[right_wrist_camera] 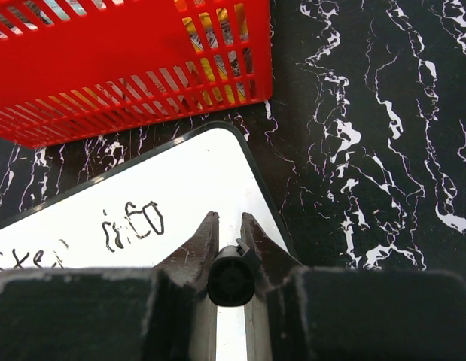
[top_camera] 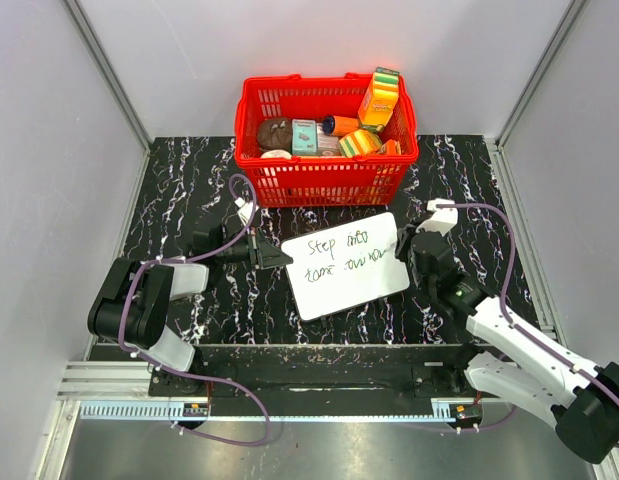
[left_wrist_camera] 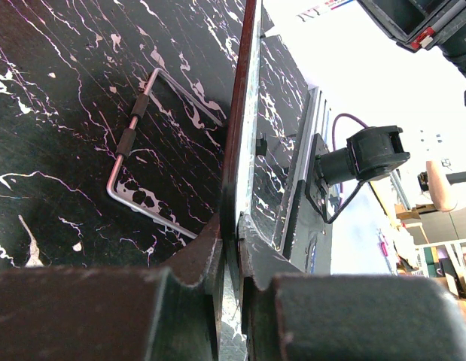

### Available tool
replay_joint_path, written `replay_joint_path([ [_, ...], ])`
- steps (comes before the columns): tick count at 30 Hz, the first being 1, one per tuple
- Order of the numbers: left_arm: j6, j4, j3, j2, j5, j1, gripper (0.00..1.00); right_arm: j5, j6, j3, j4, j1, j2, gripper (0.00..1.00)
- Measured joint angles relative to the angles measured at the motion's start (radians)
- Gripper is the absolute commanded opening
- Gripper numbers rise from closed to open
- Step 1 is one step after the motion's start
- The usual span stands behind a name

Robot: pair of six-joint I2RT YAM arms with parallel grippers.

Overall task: Write a sentence on the whiteboard
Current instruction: Write on the whiteboard with the whiteboard.

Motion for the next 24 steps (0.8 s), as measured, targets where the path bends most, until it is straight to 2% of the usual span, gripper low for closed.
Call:
replay_joint_path([
  [24, 0.0, 0.0, 0.0, 0.0, 0.0, 0.0, 0.0, 0.003, 0.035, -0.034, -0.029, -0.005, -0.034, 0.0],
])
